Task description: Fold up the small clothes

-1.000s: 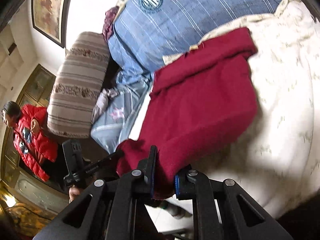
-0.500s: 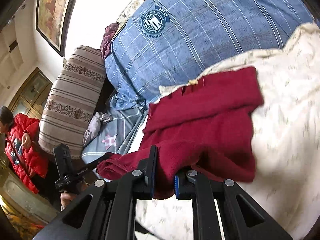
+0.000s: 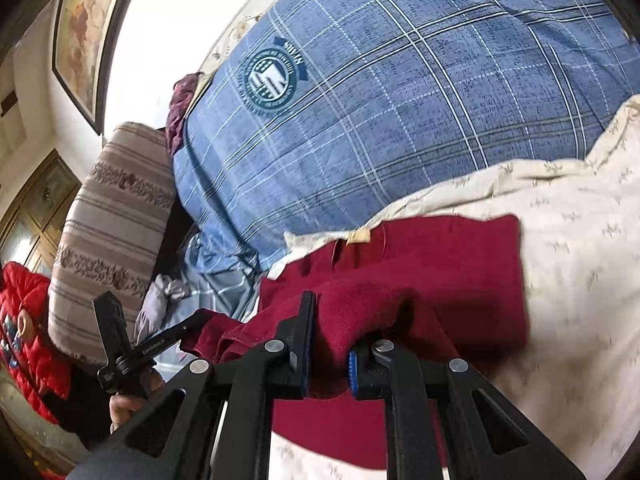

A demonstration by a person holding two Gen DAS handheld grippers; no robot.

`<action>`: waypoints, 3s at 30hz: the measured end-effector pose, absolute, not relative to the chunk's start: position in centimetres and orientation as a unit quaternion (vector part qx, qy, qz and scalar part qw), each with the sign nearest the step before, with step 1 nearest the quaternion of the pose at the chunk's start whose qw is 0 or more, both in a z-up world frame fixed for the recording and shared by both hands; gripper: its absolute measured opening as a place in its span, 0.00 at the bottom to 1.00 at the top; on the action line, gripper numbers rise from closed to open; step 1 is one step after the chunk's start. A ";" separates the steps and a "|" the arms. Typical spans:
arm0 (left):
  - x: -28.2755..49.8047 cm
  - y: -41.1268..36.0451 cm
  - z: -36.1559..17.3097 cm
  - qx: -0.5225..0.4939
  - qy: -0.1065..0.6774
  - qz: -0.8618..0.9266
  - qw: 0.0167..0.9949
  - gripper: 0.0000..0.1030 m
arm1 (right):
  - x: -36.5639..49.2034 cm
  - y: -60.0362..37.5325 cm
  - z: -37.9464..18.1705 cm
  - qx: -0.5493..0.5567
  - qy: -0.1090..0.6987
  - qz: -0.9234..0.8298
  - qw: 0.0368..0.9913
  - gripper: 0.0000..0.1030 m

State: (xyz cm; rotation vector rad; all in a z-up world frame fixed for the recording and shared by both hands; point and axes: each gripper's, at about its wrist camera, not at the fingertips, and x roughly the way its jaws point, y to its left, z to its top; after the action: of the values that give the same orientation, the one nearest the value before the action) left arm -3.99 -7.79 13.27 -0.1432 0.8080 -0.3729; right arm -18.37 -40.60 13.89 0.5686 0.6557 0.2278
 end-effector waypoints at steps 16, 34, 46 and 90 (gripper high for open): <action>5.6 -8.8 8.3 -0.109 0.437 -0.161 0.878 0.25 | -6.2 -45.7 6.8 0.324 0.383 0.072 0.862 0.18; 5.4 -9.7 6.1 -0.049 0.460 -0.109 0.880 0.62 | -4.6 -42.4 7.9 0.174 0.409 0.005 0.896 0.32; 5.7 -9.8 5.4 -0.043 0.465 -0.092 0.879 0.66 | -7.6 -45.6 8.8 0.170 0.391 -0.082 0.901 0.29; -2.5 -6.2 5.5 -0.051 0.477 -0.091 0.873 0.81 | 6.8 -20.2 4.1 0.036 0.491 0.124 0.862 0.32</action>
State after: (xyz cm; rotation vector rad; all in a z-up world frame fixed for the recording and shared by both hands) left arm -2.46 -6.23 5.51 -0.1057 0.9969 -0.1902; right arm 6.81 -20.22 4.12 0.0765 1.0295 0.2600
